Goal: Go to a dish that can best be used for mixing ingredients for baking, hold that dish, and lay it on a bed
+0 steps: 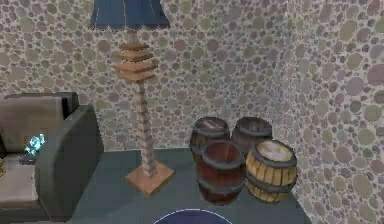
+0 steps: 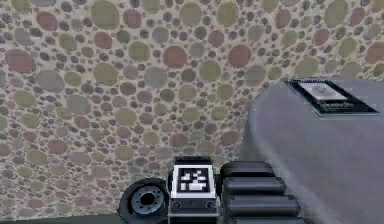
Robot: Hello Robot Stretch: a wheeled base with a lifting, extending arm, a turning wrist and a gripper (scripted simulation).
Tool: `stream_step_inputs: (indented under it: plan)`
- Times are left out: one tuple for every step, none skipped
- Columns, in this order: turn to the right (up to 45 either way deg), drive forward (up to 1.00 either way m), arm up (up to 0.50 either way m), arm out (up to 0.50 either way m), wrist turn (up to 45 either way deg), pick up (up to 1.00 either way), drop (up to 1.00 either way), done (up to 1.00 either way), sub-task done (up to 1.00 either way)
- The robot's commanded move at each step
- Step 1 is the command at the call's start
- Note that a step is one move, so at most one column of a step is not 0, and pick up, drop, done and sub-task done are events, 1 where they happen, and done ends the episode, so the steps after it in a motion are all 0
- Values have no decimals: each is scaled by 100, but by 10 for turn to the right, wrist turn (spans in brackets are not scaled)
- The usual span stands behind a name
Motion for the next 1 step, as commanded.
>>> stream_step_inputs:
  plan:
    - [-450,0,0,0,0,0,0,0,0]
